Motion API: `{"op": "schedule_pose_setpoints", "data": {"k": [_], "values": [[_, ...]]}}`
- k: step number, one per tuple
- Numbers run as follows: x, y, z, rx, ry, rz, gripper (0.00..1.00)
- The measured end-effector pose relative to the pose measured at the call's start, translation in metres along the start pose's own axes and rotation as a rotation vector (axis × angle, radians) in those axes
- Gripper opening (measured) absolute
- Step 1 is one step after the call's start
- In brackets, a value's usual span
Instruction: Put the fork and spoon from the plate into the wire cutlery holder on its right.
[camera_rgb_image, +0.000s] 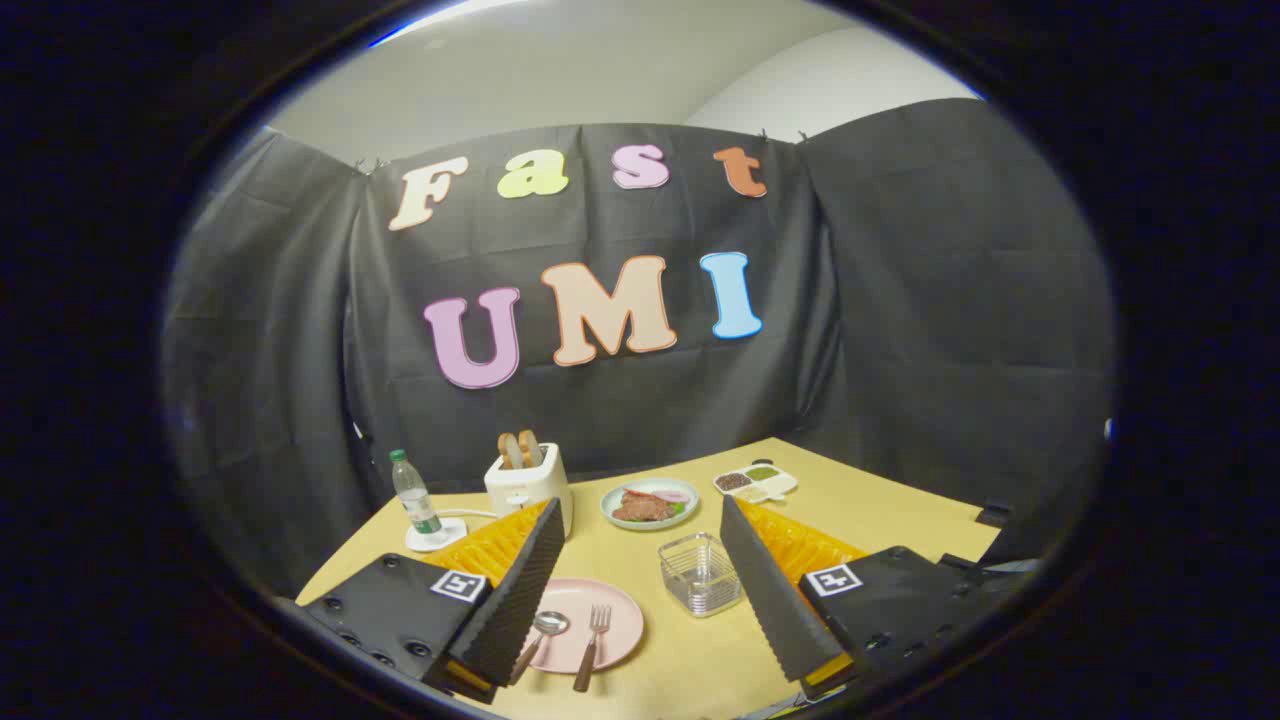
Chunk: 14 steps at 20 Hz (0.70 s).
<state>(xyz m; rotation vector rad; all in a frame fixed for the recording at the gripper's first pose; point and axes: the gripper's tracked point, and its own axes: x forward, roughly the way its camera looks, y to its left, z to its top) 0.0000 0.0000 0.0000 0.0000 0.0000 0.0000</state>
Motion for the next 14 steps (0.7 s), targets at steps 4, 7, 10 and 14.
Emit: {"op": "schedule_pose_setpoints", "data": {"k": [4,7,10,14], "values": [[-0.002,0.006,-0.004,0.018,0.026,-0.013,0.99],[-0.007,0.006,-0.006,0.002,0.026,-0.029,0.99],[-0.009,0.004,-0.005,-0.01,0.026,-0.046,0.99],[-0.012,0.007,-0.009,-0.014,0.038,-0.054,0.99]]}}
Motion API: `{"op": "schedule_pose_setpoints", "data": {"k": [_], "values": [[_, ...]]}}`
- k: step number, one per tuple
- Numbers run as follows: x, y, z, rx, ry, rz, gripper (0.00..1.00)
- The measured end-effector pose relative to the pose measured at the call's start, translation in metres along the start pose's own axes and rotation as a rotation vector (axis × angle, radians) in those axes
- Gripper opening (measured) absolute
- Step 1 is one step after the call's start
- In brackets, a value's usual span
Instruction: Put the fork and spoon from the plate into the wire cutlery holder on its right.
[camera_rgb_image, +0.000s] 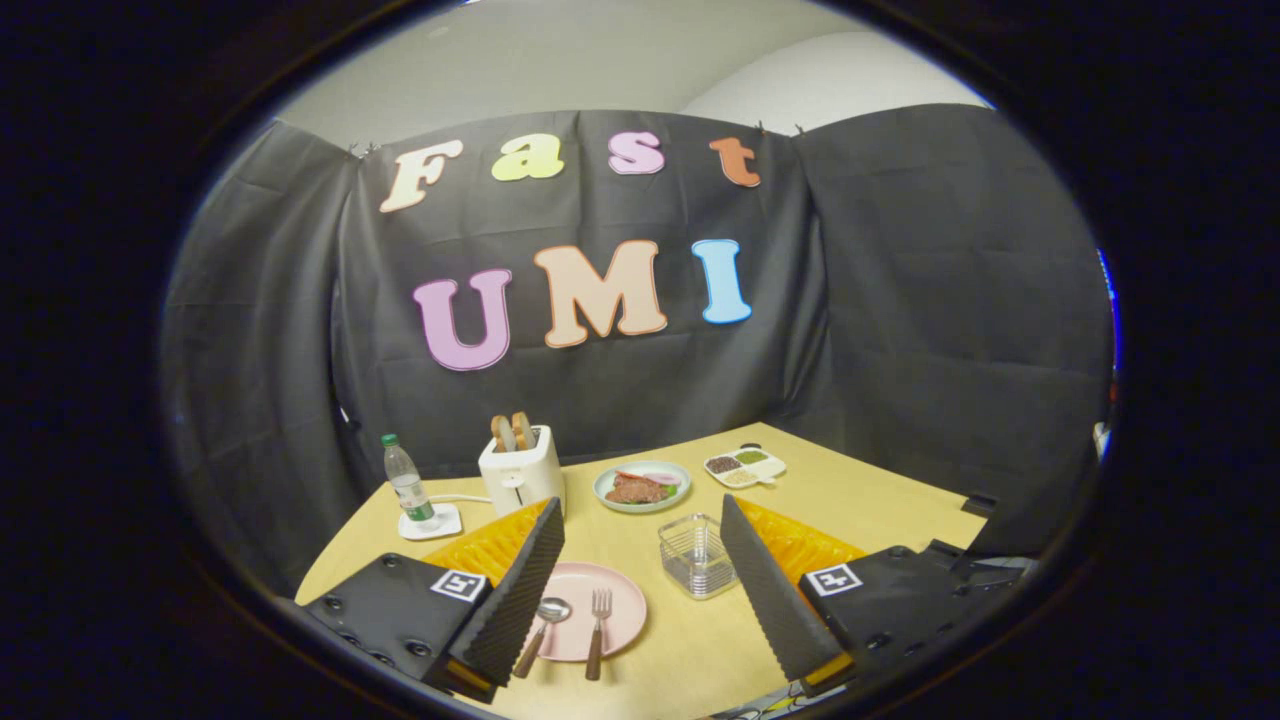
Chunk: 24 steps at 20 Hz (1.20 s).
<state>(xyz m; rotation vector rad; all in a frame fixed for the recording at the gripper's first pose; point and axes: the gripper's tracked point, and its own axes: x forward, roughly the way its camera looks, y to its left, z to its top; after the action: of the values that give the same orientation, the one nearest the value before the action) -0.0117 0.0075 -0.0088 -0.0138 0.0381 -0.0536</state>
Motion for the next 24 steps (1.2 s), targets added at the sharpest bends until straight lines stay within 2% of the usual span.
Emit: {"op": "schedule_pose_setpoints", "data": {"k": [7,12,14,20,24], "values": [[-0.01,0.0,-0.008,-0.027,0.015,-0.008,0.99],[-0.006,-0.001,-0.033,-0.012,0.083,0.008,0.99],[-0.003,0.001,-0.052,-0.007,0.126,0.029,0.99],[0.005,0.003,-0.107,-0.094,0.255,0.093,0.99],[0.01,0.014,-0.145,-0.076,0.341,0.142,0.99]]}}
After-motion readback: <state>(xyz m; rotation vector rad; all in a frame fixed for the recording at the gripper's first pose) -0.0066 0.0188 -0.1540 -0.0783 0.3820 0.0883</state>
